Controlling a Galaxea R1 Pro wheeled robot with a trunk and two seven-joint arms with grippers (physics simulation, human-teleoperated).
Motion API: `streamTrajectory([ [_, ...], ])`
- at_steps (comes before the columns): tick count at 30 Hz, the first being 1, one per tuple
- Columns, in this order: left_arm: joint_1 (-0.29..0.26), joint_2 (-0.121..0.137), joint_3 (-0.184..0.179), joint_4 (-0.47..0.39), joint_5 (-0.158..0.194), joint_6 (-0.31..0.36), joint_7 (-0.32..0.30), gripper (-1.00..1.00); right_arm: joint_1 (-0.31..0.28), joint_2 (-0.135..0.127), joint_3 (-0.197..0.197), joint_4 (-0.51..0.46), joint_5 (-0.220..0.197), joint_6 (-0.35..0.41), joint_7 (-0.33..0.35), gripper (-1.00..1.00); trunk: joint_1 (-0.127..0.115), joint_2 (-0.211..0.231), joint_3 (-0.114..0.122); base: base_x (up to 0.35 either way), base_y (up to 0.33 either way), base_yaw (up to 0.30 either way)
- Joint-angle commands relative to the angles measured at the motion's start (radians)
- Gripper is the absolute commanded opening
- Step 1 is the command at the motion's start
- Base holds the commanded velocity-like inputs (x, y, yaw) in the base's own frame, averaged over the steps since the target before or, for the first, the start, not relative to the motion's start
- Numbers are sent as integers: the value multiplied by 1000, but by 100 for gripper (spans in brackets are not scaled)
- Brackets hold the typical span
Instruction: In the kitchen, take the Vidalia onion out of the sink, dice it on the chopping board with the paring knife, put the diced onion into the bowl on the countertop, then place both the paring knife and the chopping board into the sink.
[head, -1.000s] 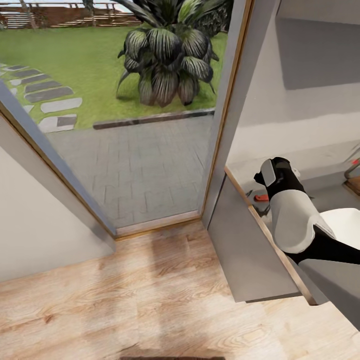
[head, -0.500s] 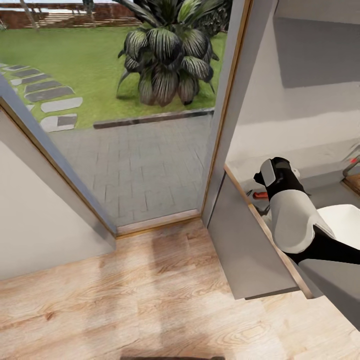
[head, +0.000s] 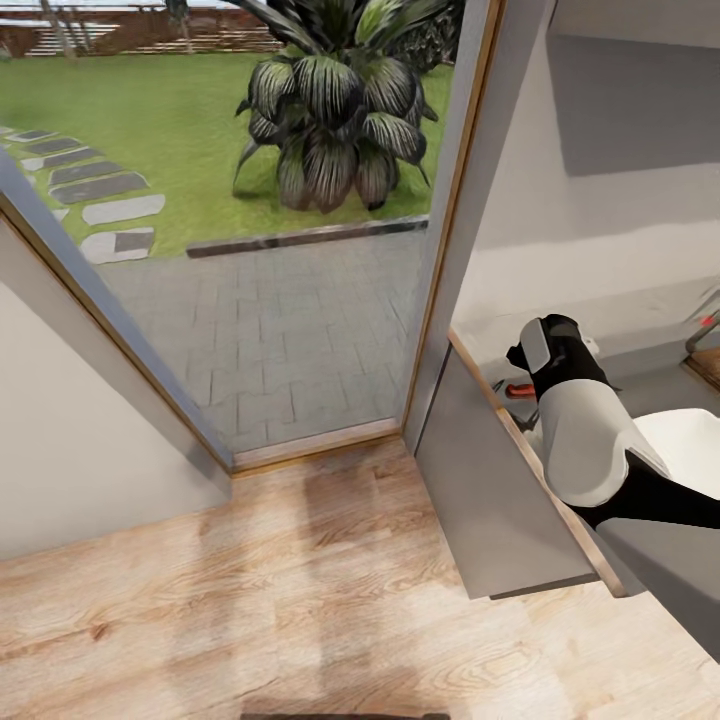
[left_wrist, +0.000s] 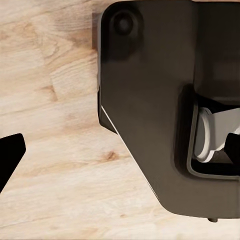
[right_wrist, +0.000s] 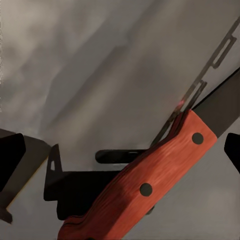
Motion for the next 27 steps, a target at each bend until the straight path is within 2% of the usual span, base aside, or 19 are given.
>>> streamTrajectory([
  [1, 0, 2, -8, -1, 6, -3, 9, 100, -1, 1, -7, -1, 10, 6, 3, 100, 1, -2, -2, 0, 0, 0],
  [27, 0, 2, -8, 1, 6, -3, 9, 100, -1, 0, -7, -1, 11, 7, 3, 100, 1, -2, -3, -24, 0, 0],
])
